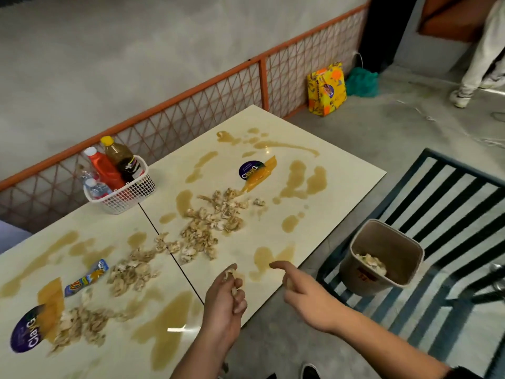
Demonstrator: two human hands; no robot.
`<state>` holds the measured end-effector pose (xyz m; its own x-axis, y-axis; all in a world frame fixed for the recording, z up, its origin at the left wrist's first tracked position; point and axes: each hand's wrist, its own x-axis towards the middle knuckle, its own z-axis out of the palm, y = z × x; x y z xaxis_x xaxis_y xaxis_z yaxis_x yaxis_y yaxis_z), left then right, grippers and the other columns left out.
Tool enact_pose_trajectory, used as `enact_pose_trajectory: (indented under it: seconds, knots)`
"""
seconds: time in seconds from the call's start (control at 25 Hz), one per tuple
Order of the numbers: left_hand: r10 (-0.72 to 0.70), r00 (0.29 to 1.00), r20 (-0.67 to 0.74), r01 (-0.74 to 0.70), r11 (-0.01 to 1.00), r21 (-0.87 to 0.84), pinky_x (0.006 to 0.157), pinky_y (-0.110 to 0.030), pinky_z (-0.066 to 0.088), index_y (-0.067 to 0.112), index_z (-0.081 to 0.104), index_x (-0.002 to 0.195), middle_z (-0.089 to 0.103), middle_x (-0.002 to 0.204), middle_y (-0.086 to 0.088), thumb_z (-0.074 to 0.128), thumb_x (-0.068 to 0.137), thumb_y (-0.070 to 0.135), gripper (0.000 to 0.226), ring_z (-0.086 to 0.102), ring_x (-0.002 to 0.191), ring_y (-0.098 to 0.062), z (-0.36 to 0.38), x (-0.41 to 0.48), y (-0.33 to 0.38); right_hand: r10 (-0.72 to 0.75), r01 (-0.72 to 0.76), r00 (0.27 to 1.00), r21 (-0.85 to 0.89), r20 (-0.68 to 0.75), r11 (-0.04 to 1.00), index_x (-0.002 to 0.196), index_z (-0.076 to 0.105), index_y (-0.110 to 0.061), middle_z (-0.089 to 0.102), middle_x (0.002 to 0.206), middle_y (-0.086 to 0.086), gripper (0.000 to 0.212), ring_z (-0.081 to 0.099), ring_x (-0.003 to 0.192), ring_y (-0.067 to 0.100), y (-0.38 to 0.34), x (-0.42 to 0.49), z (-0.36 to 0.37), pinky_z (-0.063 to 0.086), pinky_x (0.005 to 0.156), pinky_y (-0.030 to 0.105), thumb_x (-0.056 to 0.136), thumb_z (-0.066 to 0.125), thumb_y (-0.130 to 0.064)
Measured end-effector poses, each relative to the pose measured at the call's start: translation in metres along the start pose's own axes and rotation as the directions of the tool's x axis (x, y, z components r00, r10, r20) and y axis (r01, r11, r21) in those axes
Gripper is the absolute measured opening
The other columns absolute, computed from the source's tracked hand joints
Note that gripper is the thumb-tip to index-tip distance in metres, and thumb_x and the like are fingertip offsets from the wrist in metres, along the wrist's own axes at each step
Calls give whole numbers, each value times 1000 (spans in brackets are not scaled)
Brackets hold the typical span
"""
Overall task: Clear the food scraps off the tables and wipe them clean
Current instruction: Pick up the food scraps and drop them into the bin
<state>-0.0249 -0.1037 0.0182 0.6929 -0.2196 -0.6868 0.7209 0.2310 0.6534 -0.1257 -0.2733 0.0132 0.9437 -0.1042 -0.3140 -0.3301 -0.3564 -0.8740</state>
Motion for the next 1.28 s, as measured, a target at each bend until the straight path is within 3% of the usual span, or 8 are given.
enact_pose_trajectory:
  seconds: [0.28, 0.36, 0.56, 0.68, 0.8, 0.88, 1.08, 1.28]
  knots:
    - [-148, 988, 41, 150, 987, -64, 31, -15, 16, 9, 49, 77, 39, 58, -4, 32, 81, 3, 19, 28, 35, -10, 44, -9, -22, 467, -331, 846, 431, -257, 839, 123, 54, -12, 69, 101, 22, 20, 68, 71, 24, 106, -31, -86, 56, 65, 40, 109, 40, -16]
    - [-158, 986, 59, 161, 986, -40, 31, -15, 17, 9, 47, 76, 39, 57, -5, 30, 80, 4, 18, 28, 35, -11, 51, -10, -26, 589, -383, 748, 525, -307, 760, 111, 62, 2, 72, 98, 24, 30, 73, 72, 26, 131, -28, -107, 61, 72, 44, 109, 40, -20]
    - [-165, 983, 85, 161, 986, 50, 33, -19, 19, 8, 49, 84, 50, 62, -10, 30, 84, 3, 20, 32, 38, -13, 69, -12, -33, 707, -369, 597, 652, -380, 663, 115, 63, -2, 75, 89, 17, 42, 70, 69, 29, 170, -14, -158, 57, 65, 39, 108, 40, -37]
    - [-97, 991, 89, 85, 987, 139, 37, -22, 25, 3, 57, 98, 65, 79, -18, 29, 85, -10, 34, 39, 47, -16, 74, -12, -36, 708, -326, 571, 678, -415, 659, 147, 39, -6, 72, 105, 19, 55, 70, 72, 30, 184, -4, -181, 54, 53, 32, 107, 37, -45]
    - [-72, 989, 127, 45, 978, 205, 39, -23, 22, 4, 55, 90, 55, 73, -13, 25, 84, -16, 36, 37, 50, -16, 77, -13, -37, 738, -405, 536, 642, -410, 651, 160, 2, -29, 60, 131, 20, 71, 72, 79, 32, 200, -2, -179, 61, 57, 41, 105, 42, -47]
    - [-70, 987, 146, 36, 974, 226, 40, -23, 19, 6, 48, 80, 42, 65, -8, 23, 82, -16, 33, 33, 48, -14, 78, -11, -39, 738, -481, 556, 576, -382, 661, 160, 1, -31, 59, 131, 21, 70, 72, 79, 31, 197, -7, -162, 58, 51, 35, 106, 43, -43]
    - [-24, 978, 207, -29, 968, 251, 44, -26, 25, 8, 44, 79, 43, 64, -7, 24, 84, -17, 32, 36, 53, -16, 84, -3, -48, 603, -493, 794, 499, -78, 713, 131, 56, -16, 68, 104, 13, 34, 64, 74, 23, 131, -28, -90, 51, 60, 31, 106, 46, -37]
    - [47, 892, 450, -254, 875, 412, 69, -30, 36, 14, 44, 81, 51, 76, 0, 54, 78, 11, 11, 47, 70, -14, 109, -16, -55, 324, -365, 918, 808, 229, 463, 116, 67, 2, 66, 95, 18, 50, 66, 84, 26, 57, -30, -54, 56, 77, 37, 99, 61, -44]
